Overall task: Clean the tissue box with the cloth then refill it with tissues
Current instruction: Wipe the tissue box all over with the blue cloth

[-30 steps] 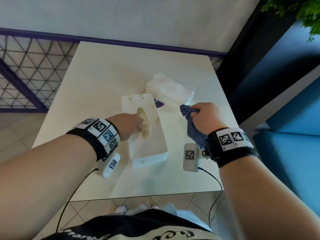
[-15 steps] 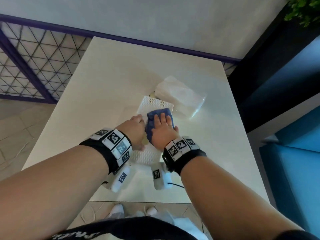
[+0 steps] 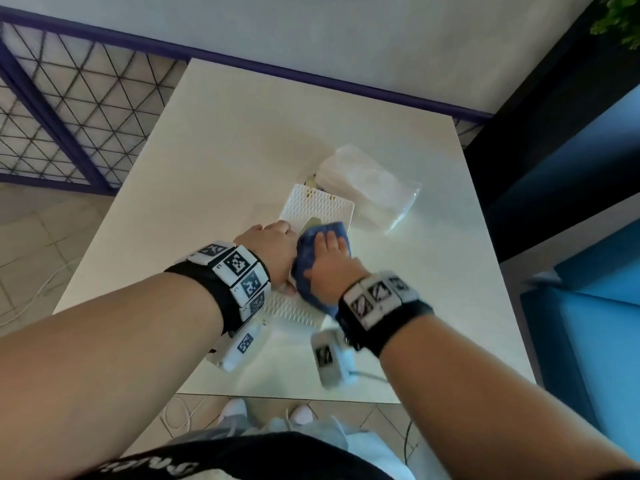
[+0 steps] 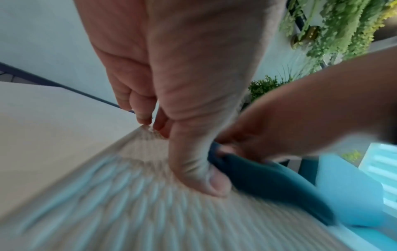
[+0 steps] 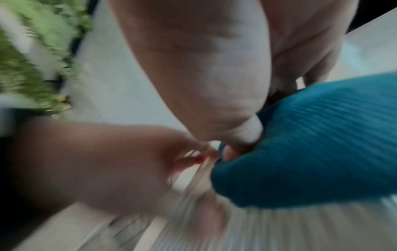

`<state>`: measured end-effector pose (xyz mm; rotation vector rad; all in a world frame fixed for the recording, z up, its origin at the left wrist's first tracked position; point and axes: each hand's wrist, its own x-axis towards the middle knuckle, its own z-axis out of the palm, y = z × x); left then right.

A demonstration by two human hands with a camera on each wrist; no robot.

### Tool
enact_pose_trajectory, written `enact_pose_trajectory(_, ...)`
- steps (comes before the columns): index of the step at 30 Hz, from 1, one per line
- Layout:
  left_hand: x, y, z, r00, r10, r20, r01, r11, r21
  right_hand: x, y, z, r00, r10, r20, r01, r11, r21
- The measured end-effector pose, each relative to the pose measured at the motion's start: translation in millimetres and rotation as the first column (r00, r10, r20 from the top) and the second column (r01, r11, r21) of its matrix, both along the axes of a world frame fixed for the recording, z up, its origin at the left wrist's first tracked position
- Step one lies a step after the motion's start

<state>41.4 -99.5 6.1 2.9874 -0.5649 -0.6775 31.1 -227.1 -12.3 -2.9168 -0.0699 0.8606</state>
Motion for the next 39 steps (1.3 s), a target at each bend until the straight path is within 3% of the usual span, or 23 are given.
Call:
enact_pose_trajectory(3, 2.4, -4.5, 3.2, 0.999, -0.042, 0.002, 0.042, 0.997, 0.07, 49.6, -4.8, 4.3, 0.999, 0.024, 0.046, -0.019, 0.994, -0.104)
enact_pose_trajectory(6, 4.4, -6.2, 2.3, 0.999, -0.037, -0.014, 0.039, 0.994, 0.098, 63.2, -2.2, 10.2, 0.996, -0.072, 0.058, 0.077, 0.992, -0.102)
enact_pose_trajectory(8, 4.8, -5.6, 1.4, 0.999, -0.044, -0.007, 0.044, 0.994, 0.104, 47.3, 2.9, 11.2, 0.994, -0.102, 0.04, 0.105, 0.991, -0.081)
enact_pose_trajectory(12, 3.3, -0.1, 1.0, 1.0, 0.01, 0.022, -0.011, 1.0, 0.027, -16.7, 19.9, 6.6, 1.0, -0.016, 0.006, 0.016, 0.996, -0.093)
enact_pose_trajectory(15, 0.8, 0.5, 1.4, 0.999, 0.022, 0.026, -0.022, 1.0, -0.005, -34.2, 17.3, 4.8, 0.997, 0.006, -0.077, -0.012, 0.997, -0.074)
enact_pose_trajectory(23, -1.2, -1.0, 3.8, 1.0, -0.005, -0.011, 0.006, 0.997, 0.078, 43.2, -7.9, 8.0, 0.993, -0.083, 0.078, 0.085, 0.996, -0.018)
enact_pose_trajectory(28, -1.9, 0.9, 0.9, 1.0, -0.02, 0.005, 0.019, 0.996, 0.083, -4.0, -3.9, 5.2, 0.984, 0.121, 0.13, -0.114, 0.992, -0.063)
enact_pose_trajectory(34, 0.8, -7.5, -0.6, 0.99, 0.142, -0.028, -0.138, 0.985, 0.101, -53.0, -4.5, 30.1, 0.929, 0.343, 0.138, -0.343, 0.939, -0.024)
enact_pose_trajectory(36, 3.2, -5.8, -1.1, 0.988, 0.127, -0.088, -0.118, 0.988, 0.105, -47.6, -18.1, 48.3, 0.949, 0.294, 0.113, -0.302, 0.951, 0.071)
enact_pose_trajectory(39, 5.7, -3.1, 1.1, 0.992, -0.069, -0.109, 0.087, 0.982, 0.167, -32.1, -47.3, 69.3, 0.992, 0.028, 0.12, -0.059, 0.964, 0.258)
